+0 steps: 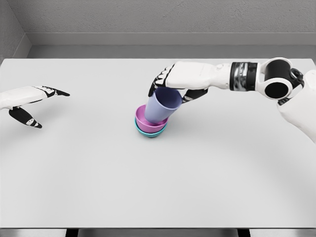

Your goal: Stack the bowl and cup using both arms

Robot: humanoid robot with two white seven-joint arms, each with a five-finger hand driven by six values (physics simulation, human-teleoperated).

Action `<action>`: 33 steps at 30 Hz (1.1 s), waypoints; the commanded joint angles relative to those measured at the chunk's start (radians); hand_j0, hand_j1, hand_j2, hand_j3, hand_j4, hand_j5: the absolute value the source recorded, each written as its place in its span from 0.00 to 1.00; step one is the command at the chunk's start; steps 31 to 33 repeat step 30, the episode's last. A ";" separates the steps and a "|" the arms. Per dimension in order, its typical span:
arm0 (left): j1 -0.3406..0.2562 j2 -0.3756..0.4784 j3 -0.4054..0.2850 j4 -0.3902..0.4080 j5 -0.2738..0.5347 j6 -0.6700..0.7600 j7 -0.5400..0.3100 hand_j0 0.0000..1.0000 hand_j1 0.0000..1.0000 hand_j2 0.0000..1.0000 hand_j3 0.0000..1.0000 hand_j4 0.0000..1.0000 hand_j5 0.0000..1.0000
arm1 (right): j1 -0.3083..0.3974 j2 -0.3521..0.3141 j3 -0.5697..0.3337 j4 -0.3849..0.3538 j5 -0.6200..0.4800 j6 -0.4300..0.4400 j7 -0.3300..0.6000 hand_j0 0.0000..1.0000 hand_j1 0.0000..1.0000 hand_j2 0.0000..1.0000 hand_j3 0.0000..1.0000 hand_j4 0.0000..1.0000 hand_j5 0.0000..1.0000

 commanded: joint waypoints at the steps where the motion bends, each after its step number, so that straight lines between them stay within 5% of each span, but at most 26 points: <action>1: 0.000 0.001 0.001 0.000 0.008 0.002 0.000 1.00 1.00 1.00 1.00 1.00 1.00 | 0.000 0.001 0.002 0.004 -0.007 0.005 -0.001 1.00 1.00 1.00 1.00 1.00 1.00; 13: 0.000 0.004 0.001 0.000 0.008 0.002 0.000 1.00 1.00 1.00 1.00 1.00 1.00 | -0.002 -0.004 0.000 0.002 -0.005 0.005 -0.001 1.00 1.00 1.00 1.00 1.00 1.00; 15: 0.000 0.006 0.001 0.000 0.008 0.002 0.000 1.00 1.00 1.00 1.00 1.00 1.00 | -0.020 -0.037 -0.076 -0.044 -0.011 -0.010 -0.001 1.00 1.00 1.00 1.00 1.00 1.00; 17: 0.000 0.009 0.001 0.000 0.008 0.002 0.000 1.00 1.00 1.00 1.00 1.00 1.00 | 0.035 -0.171 -0.248 -0.126 -0.039 -0.064 -0.001 1.00 1.00 1.00 1.00 1.00 1.00; 21: 0.000 0.009 0.001 0.000 0.009 0.002 0.000 1.00 1.00 1.00 1.00 1.00 1.00 | 0.293 -0.323 -0.523 -0.126 -0.108 -0.064 -0.001 1.00 1.00 1.00 1.00 1.00 1.00; 26: 0.000 0.009 0.002 0.000 0.009 0.002 -0.006 1.00 1.00 1.00 1.00 1.00 1.00 | 0.383 -0.323 -0.488 -0.128 -0.103 -0.064 -0.001 1.00 1.00 1.00 1.00 1.00 1.00; 33: 0.000 0.009 0.002 0.000 0.008 0.002 -0.006 1.00 1.00 1.00 1.00 1.00 1.00 | 0.380 -0.324 -0.487 -0.126 -0.103 -0.064 -0.001 1.00 1.00 1.00 1.00 1.00 1.00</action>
